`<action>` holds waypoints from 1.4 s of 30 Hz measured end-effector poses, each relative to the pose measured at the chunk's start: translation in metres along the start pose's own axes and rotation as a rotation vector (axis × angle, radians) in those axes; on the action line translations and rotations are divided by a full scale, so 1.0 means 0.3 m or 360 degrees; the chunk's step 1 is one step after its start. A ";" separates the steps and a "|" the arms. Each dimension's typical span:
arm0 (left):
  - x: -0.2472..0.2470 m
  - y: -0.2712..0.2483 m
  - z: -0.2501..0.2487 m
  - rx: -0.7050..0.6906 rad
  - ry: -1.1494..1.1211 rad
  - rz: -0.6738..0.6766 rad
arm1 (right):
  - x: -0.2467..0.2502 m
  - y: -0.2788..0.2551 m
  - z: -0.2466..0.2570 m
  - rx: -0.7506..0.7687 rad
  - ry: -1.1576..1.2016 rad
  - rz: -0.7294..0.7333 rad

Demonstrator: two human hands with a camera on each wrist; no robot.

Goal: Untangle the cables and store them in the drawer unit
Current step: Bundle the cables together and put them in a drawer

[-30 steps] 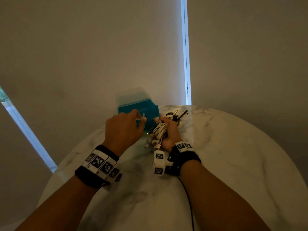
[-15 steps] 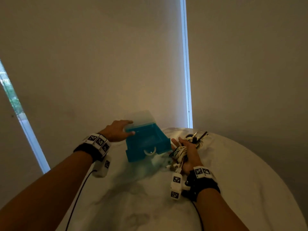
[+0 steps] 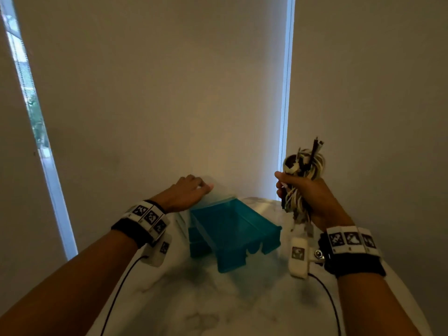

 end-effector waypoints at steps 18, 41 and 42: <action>-0.042 -0.022 -0.041 0.0104 -0.1297 0.0311 | -0.435 -0.072 -0.035 -0.0595 -0.1879 0.1088; -0.134 -0.010 -0.068 -0.0037 0.0260 0.0199 | -0.443 -0.036 -0.052 -0.0352 -0.2206 0.1407; -0.130 -0.021 -0.067 -0.0067 0.0161 0.0239 | -0.436 -0.020 -0.065 -0.0314 -0.2187 0.1406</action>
Point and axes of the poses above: each hand's wrist, its own y-axis towards the middle knuckle, its own x-axis out of the back of the hand, z = x × y, the point moved 6 cm from there along y, towards the middle knuckle, and after that the axes turned 15 degrees about x, right-handed, at the moved point
